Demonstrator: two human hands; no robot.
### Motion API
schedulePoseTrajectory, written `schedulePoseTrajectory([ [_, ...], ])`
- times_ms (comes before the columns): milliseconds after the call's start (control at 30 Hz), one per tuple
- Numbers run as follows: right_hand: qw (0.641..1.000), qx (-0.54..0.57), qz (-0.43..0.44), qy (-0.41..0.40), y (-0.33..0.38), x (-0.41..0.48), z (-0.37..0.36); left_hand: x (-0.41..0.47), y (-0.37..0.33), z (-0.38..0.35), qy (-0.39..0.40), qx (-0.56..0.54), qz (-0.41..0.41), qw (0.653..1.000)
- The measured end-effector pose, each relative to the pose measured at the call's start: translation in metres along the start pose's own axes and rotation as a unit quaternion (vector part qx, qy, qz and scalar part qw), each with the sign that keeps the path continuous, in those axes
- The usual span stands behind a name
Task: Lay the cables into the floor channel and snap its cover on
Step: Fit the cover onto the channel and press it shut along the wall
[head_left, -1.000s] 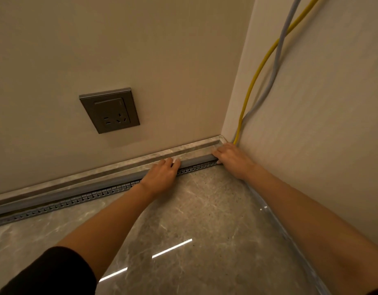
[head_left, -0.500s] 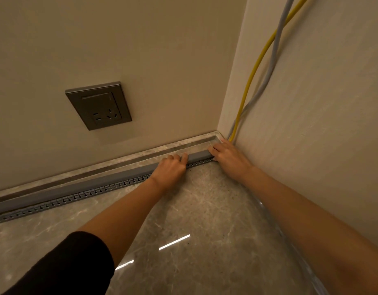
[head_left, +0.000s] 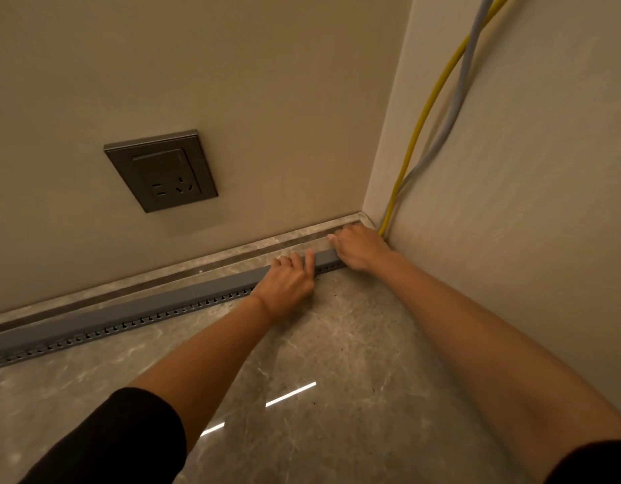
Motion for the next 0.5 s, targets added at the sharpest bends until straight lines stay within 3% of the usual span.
schedulePoseTrajectory([
  [100, 0.999, -0.047, 0.022, 0.002, 0.004, 0.005, -0.004, -0.004, 0.005, 0.004, -0.009, -0.014, 0.001, 1.000],
  [233, 0.994, -0.096, 0.049, 0.010, 0.009, 0.004, 0.002, -0.006, 0.010, -0.001, -0.146, 0.032, -0.048, 0.988],
  [333, 0.991, -0.116, 0.066, -0.009, 0.011, -0.002, 0.002, -0.006, 0.006, -0.007, -0.204, 0.007, -0.057, 0.977],
  [433, 0.993, -0.098, 0.070, -0.017, 0.011, -0.008, -0.003, -0.006, 0.010, -0.003, -0.199, -0.064, -0.036, 0.977],
  [500, 0.996, -0.072, 0.044, -0.027, 0.007, -0.007, -0.002, -0.004, 0.016, 0.005, -0.175, -0.195, -0.012, 0.965],
])
Point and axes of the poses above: each hand's wrist, its own x-axis towards the middle knuckle, its own z-axis out of the back of the hand, y = z × x, the point moved 3 cm from there along x, towards the middle knuckle, and after that the axes turned 5 degrees about y, right-handed, at the moved point
